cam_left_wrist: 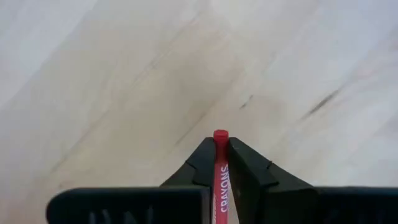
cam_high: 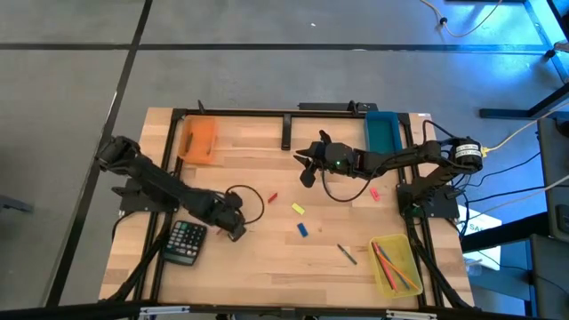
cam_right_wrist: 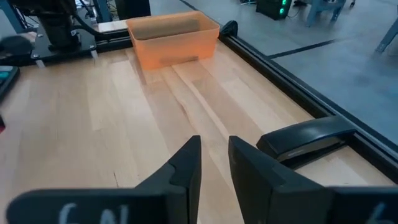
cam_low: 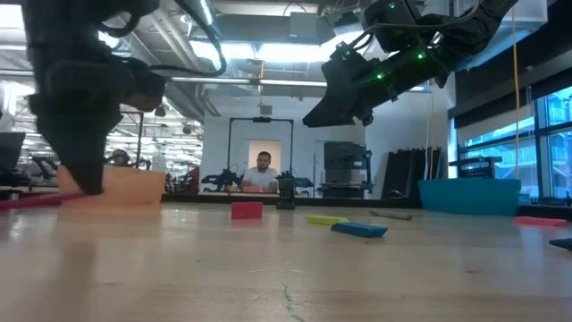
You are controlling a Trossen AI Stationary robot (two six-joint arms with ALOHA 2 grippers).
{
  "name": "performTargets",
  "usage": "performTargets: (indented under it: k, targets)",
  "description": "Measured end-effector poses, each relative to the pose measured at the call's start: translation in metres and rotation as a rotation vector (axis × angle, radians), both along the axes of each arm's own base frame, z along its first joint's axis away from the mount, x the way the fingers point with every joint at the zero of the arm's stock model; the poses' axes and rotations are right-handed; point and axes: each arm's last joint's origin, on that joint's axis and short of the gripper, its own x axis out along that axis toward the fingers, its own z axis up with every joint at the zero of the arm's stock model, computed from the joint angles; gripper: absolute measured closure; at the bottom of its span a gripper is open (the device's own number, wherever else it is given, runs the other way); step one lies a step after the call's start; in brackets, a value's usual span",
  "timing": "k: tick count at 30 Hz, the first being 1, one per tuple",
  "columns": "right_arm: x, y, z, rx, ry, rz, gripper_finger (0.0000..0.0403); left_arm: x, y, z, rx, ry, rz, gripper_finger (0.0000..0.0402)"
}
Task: Sort crayons/erasers/pens/pencils in bins
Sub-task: Put the red crayon into the orange bin
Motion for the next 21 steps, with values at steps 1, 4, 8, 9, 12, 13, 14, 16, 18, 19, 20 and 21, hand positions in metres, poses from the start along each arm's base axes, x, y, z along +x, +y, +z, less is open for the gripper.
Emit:
performTargets:
  k: [1,4,8,9,12,13,14,16,18,19,20,21]
  targets:
    - [0.0,0.0,0.0,-0.006,0.003,0.002,0.0318,0.0,0.005,0.002,0.018,-0.004,-0.009,0.0375]
    - [0.0,0.0,0.0,-0.008,0.004,0.003,0.0318,0.002,0.024,0.014,0.095,-0.038,-0.015,0.0382]
    - [0.0,0.001,-0.001,0.012,0.002,-0.001,0.0318,-0.007,0.055,0.03,0.211,-0.005,-0.008,0.0388]
    - [0.0,0.001,-0.001,0.015,0.001,-0.002,0.0318,-0.01,0.065,0.035,0.248,-0.003,0.003,0.0389]
    - [0.0,0.001,-0.001,0.018,0.0,-0.003,0.0318,-0.021,0.094,0.049,0.329,0.021,0.045,0.0387]
    - [0.0,0.001,-0.001,0.018,-0.001,-0.003,0.0318,-0.024,0.103,0.053,0.348,0.014,0.06,0.0387]
    - [0.0,0.001,-0.001,0.019,-0.001,-0.004,0.0318,-0.027,0.112,0.058,0.368,0.015,0.069,0.0387]
    - [0.0,0.001,-0.001,0.02,-0.001,-0.005,0.0318,-0.035,0.13,0.065,0.42,0.032,0.098,0.0386]
    - [0.0,0.001,-0.001,0.017,0.005,-0.003,0.0318,-0.042,0.148,0.069,0.473,0.059,0.141,0.0386]
    - [0.0,0.001,-0.001,0.016,0.005,-0.003,0.0318,-0.046,0.156,0.071,0.498,0.073,0.167,0.0386]
    - [0.0,0.001,-0.001,0.015,0.005,-0.006,0.0318,-0.05,0.164,0.072,0.523,0.092,0.194,0.0386]
    - [0.0,0.0,-0.001,0.012,0.007,-0.01,0.0318,-0.053,0.172,0.073,0.549,0.114,0.221,0.0386]
